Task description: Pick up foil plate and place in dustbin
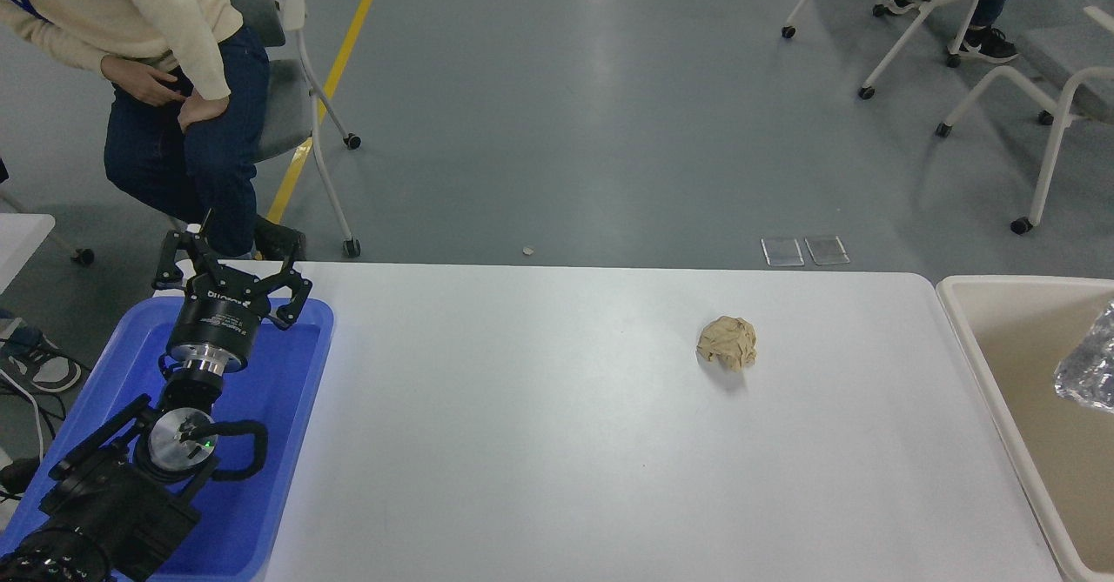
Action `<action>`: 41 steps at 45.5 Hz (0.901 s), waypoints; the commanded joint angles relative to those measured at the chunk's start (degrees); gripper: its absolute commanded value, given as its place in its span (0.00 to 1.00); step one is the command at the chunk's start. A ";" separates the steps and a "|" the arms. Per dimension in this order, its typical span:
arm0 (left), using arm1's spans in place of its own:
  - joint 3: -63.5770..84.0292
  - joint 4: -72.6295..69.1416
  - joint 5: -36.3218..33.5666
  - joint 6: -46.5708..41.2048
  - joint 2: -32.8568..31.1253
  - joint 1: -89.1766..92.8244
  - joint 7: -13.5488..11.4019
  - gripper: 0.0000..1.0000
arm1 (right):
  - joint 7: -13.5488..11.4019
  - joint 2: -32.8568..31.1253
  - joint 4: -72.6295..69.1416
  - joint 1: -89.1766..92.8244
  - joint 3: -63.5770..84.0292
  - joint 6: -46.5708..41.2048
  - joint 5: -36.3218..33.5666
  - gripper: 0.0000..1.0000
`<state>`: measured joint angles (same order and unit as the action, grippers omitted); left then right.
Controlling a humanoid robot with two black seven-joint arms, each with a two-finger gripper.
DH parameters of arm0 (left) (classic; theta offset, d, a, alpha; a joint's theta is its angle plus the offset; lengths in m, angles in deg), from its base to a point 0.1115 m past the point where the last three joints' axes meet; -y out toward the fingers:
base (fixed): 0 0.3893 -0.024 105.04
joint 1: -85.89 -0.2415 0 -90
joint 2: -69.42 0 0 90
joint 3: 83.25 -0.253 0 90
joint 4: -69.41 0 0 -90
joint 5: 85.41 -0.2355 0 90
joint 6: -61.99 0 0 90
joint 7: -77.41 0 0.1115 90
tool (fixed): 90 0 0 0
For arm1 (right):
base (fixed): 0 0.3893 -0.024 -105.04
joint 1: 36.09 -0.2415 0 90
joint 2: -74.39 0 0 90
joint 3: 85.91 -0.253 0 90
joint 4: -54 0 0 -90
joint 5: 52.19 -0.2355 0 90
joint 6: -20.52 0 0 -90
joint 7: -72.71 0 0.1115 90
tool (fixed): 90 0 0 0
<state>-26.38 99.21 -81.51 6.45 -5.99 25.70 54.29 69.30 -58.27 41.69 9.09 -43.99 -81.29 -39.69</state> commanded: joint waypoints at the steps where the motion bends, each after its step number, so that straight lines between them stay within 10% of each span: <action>1: -0.01 -0.01 -0.03 0.00 0.00 -0.01 0.00 1.00 | -0.55 4.60 5.27 3.77 -0.52 5.05 0.86 0.00; 24: -0.01 -0.01 -0.03 0.00 0.00 -0.01 0.00 1.00 | -1.08 5.66 7.47 4.47 -1.31 6.98 0.42 0.00; 31: -0.01 0.00 -0.03 0.00 0.00 -0.01 0.00 1.00 | -0.99 5.57 7.38 4.21 -1.39 11.89 0.24 0.86; 41: -0.01 -0.01 -0.03 0.00 0.00 -0.01 0.00 1.00 | -0.99 6.18 6.59 4.39 -1.39 14.01 0.24 0.96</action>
<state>-26.39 99.20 -81.56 6.45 -5.99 25.70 54.29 68.27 -52.54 48.69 13.35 -45.30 -70.05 -39.40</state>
